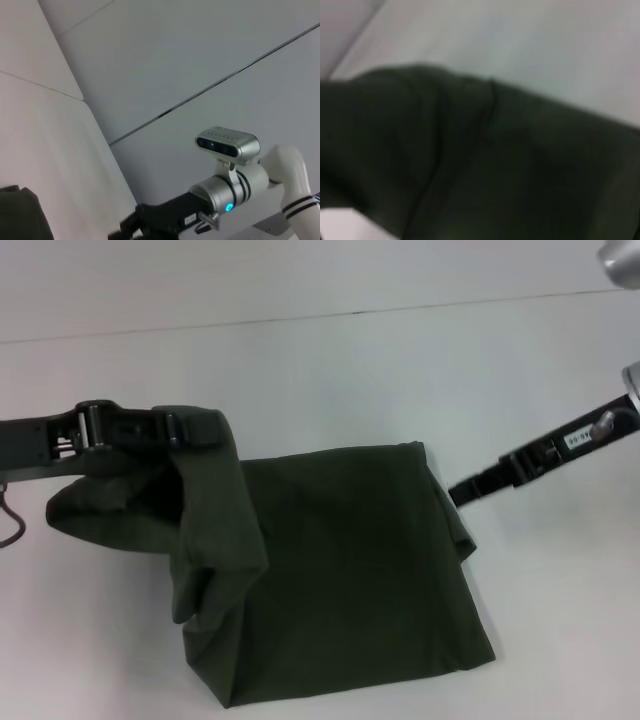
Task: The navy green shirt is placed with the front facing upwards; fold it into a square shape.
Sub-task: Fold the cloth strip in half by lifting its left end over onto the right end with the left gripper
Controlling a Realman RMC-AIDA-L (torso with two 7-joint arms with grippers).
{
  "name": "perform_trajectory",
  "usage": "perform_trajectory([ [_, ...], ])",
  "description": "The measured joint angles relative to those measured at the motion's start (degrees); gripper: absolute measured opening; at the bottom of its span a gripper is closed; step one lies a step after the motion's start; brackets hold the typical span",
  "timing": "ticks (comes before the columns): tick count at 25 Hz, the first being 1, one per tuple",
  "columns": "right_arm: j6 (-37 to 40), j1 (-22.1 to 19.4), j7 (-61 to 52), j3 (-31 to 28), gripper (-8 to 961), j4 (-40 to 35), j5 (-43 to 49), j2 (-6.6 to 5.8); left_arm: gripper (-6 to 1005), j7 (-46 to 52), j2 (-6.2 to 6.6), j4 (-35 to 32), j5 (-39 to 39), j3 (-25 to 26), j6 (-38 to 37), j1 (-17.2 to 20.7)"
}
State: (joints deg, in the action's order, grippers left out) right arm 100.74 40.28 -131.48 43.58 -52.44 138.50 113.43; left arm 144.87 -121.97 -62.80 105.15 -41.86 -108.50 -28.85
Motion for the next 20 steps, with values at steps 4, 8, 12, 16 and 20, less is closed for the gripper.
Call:
perform_trajectory([
  [4,5.04,2.70,-1.88,0.01,223,0.11,3.32,-0.06,31,1.09,0.23,0.03,0.85,-1.09,0.06,-0.74],
  [8,6.43,3.29,-2.69,0.02,225,0.03,3.90,-0.03,31,2.16,0.82,0.30,1.61,-2.64,0.06,-1.93],
  [12,6.48,3.02,-3.02,0.01,226,0.24,4.98,-0.15,32,3.24,1.05,1.09,1.70,-5.68,0.00,-3.38],
  [16,6.35,3.00,-3.12,0.02,226,0.24,6.72,-0.33,32,2.81,0.93,4.99,1.73,-7.88,1.60,-5.92],
  [20,6.09,2.99,-3.46,0.02,226,0.24,7.34,-0.50,32,1.76,0.34,8.31,1.73,-9.41,3.22,-8.14],
])
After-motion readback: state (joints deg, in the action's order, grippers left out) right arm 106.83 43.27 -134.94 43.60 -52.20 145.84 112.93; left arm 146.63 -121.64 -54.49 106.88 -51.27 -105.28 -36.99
